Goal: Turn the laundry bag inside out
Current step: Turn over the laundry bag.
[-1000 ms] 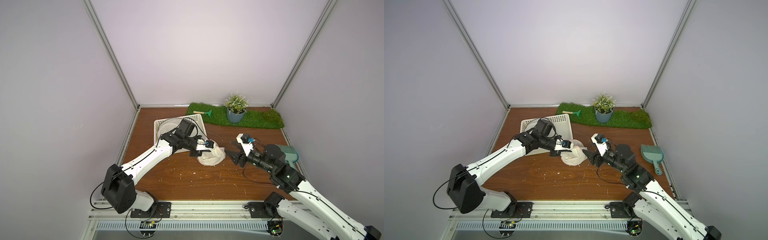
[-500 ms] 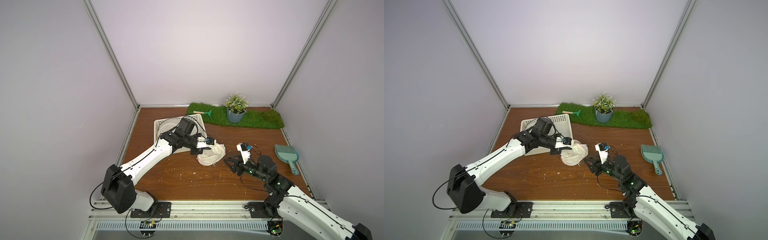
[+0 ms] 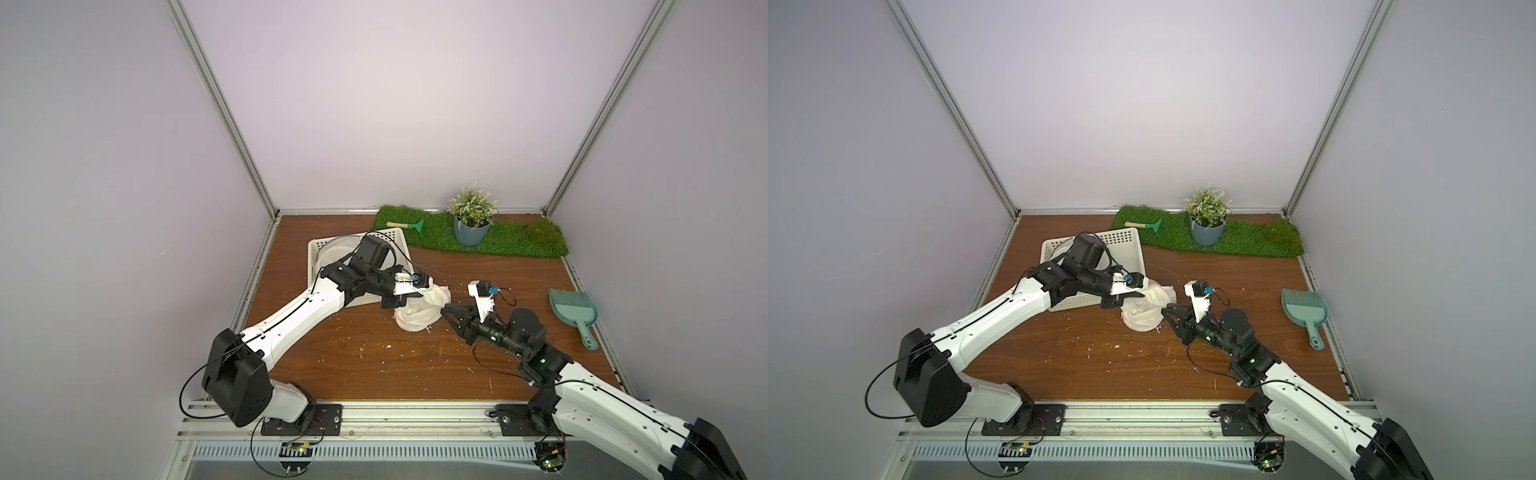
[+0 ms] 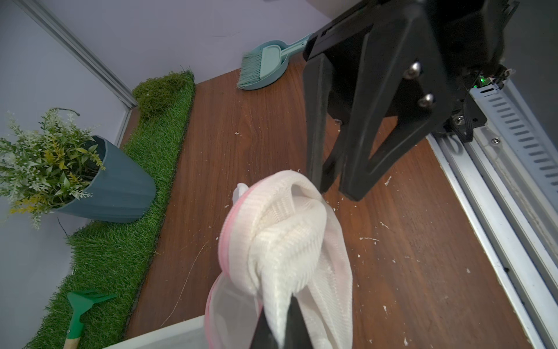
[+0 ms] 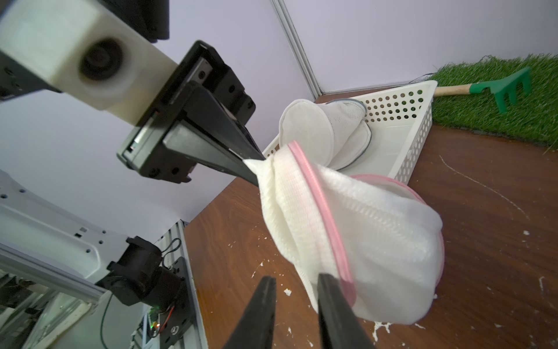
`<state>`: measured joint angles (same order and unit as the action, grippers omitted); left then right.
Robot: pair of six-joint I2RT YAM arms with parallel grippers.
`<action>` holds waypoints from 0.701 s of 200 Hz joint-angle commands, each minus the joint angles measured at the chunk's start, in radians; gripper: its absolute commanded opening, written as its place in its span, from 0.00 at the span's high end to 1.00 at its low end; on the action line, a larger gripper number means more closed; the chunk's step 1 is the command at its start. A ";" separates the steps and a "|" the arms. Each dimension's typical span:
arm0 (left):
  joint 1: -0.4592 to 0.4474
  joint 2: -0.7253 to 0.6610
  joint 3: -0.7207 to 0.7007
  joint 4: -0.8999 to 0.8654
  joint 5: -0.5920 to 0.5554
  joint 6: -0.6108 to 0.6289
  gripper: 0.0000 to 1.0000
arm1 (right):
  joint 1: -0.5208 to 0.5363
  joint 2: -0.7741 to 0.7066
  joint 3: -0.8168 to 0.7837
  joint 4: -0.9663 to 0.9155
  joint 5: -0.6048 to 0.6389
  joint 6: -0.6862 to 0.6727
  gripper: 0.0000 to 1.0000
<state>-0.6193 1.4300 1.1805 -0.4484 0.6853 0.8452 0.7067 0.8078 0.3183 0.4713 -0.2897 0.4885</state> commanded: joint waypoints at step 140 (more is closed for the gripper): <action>-0.008 -0.041 -0.019 0.084 -0.025 -0.037 1.00 | 0.009 0.080 0.046 0.016 0.081 -0.029 0.60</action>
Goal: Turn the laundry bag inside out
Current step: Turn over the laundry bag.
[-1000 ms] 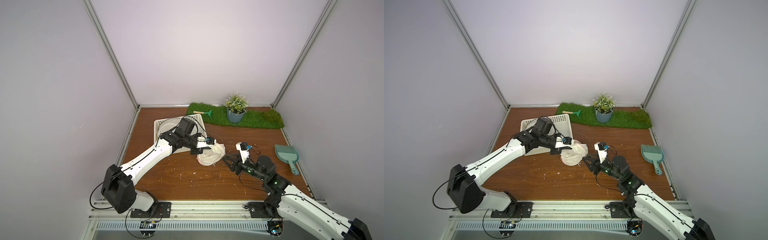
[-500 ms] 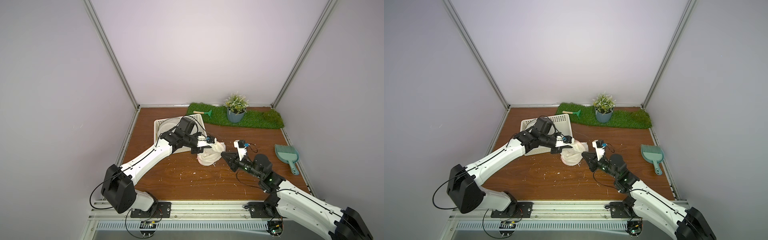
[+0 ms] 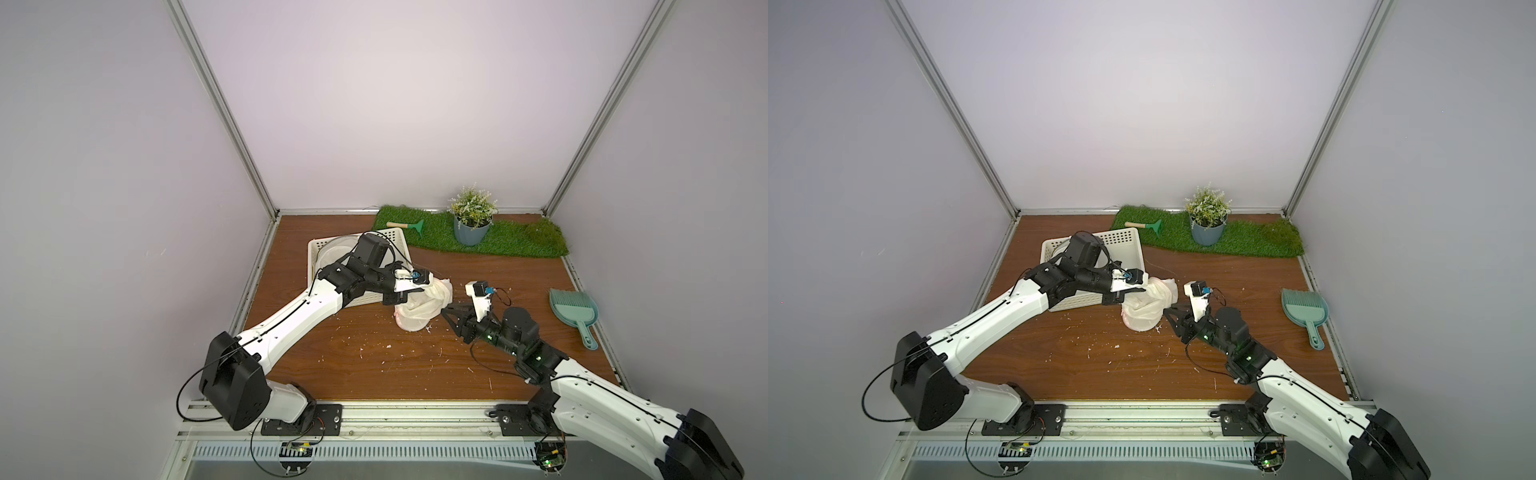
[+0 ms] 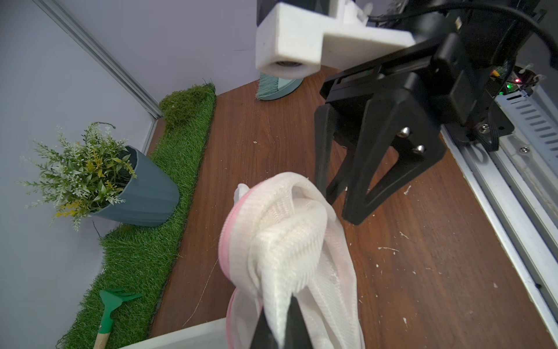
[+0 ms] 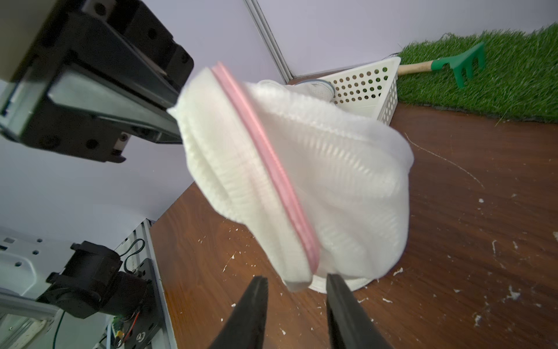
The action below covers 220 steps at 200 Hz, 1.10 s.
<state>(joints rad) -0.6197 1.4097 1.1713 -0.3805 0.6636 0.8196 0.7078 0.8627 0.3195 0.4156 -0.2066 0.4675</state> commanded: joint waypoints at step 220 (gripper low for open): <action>-0.008 -0.117 -0.075 -0.070 0.020 0.122 1.00 | -0.112 0.181 0.549 -0.590 0.259 -0.402 1.00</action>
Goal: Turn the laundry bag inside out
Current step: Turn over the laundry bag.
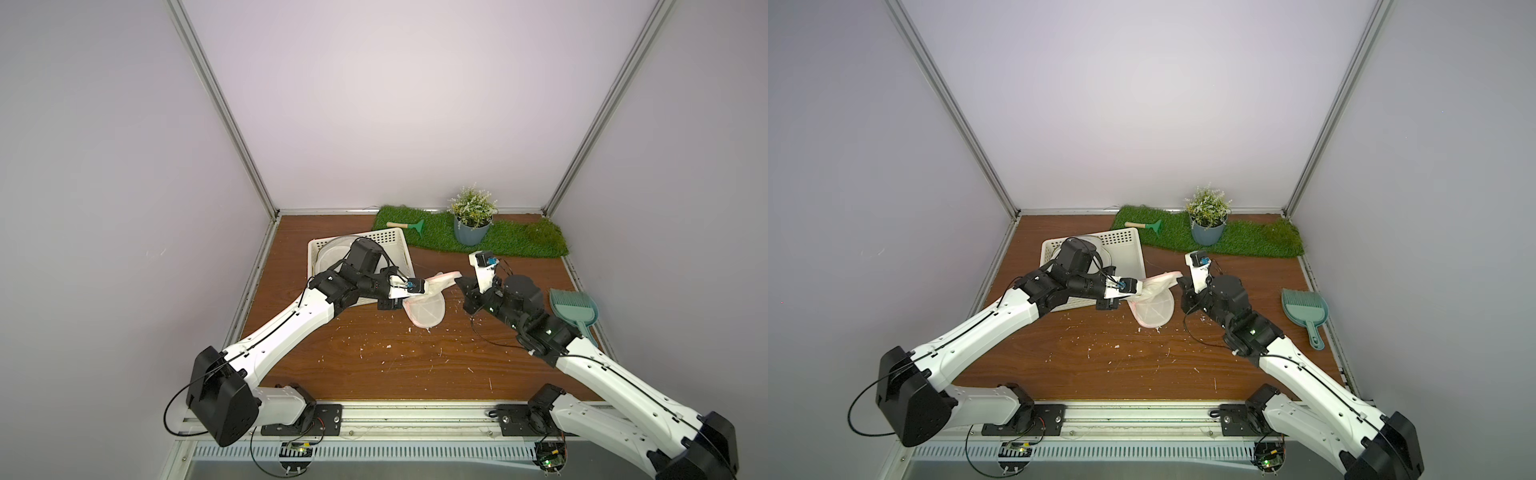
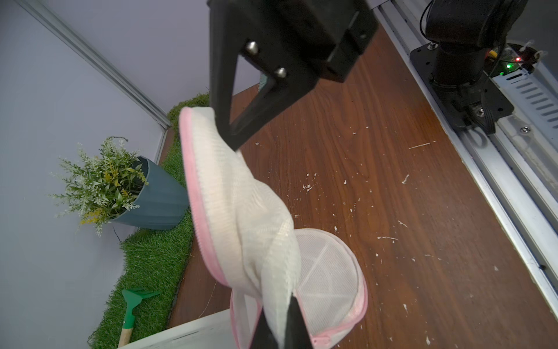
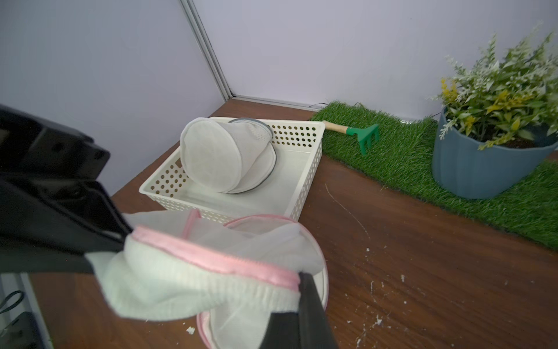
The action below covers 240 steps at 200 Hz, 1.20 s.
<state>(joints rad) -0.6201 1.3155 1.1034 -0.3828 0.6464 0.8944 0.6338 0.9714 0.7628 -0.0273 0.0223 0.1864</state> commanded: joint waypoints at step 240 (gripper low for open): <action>0.055 -0.189 -0.403 1.274 0.102 -1.216 1.00 | -0.310 -0.122 0.028 -0.121 -0.446 0.269 0.19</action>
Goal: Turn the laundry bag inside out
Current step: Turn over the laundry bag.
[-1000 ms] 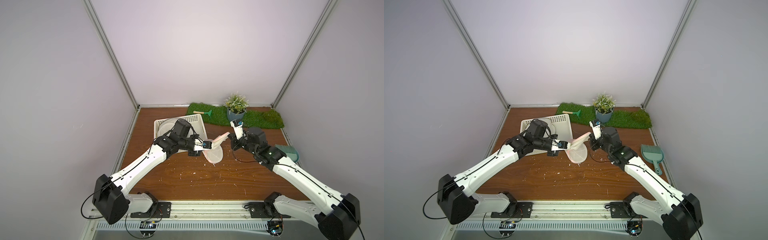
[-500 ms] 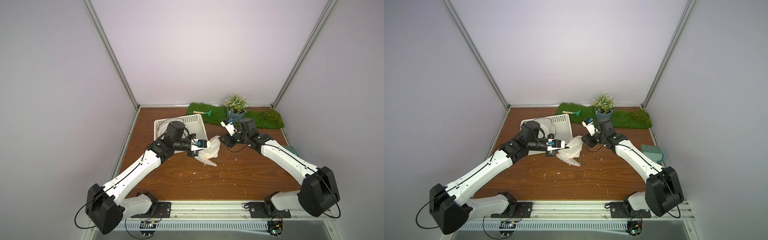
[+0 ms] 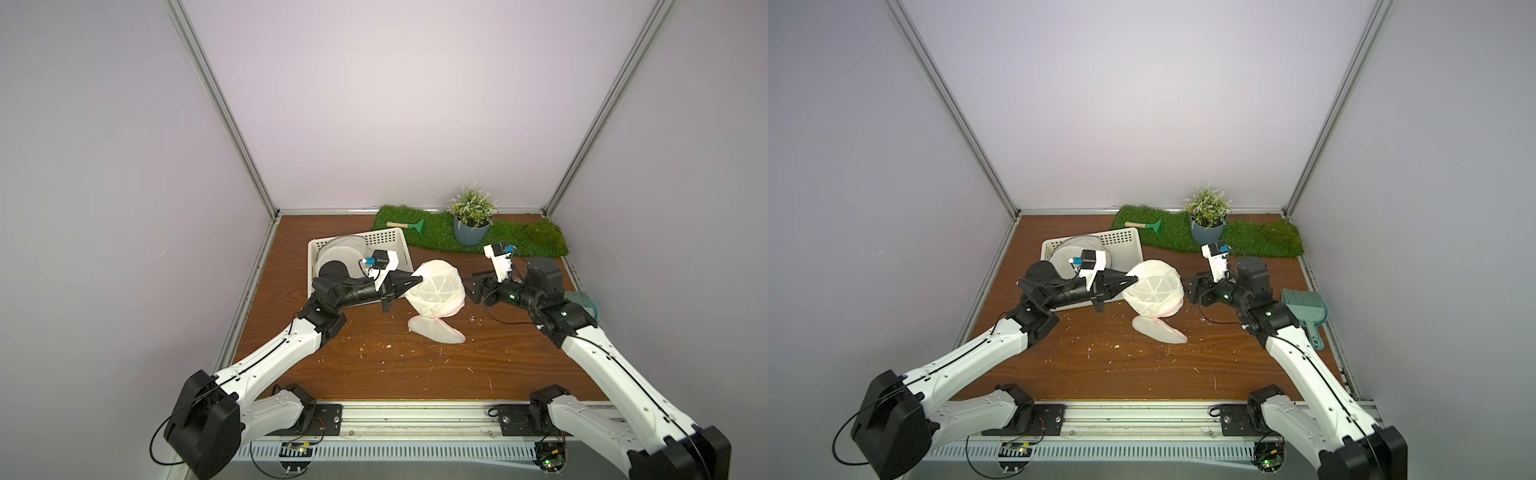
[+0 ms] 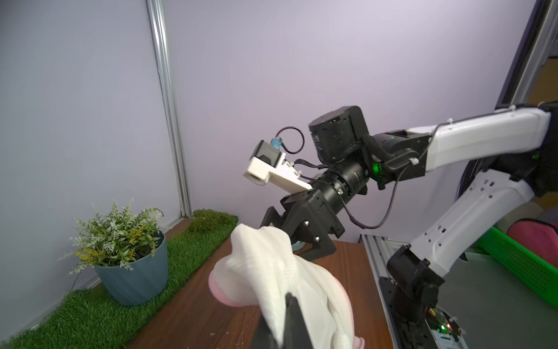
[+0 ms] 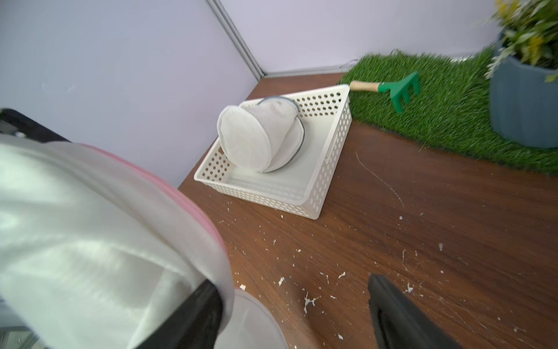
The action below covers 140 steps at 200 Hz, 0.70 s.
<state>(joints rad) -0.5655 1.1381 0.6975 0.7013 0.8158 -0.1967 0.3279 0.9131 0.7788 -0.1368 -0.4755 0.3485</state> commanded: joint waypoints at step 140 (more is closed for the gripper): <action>-0.027 0.072 0.035 0.278 -0.129 -0.208 1.00 | 0.098 -0.084 -0.082 0.417 -0.044 0.338 0.33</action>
<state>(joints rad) -0.5777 1.2022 0.6987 0.8989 0.6899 -0.3580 0.3862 0.7959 0.6937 0.0746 -0.5495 0.6430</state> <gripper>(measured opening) 0.056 0.663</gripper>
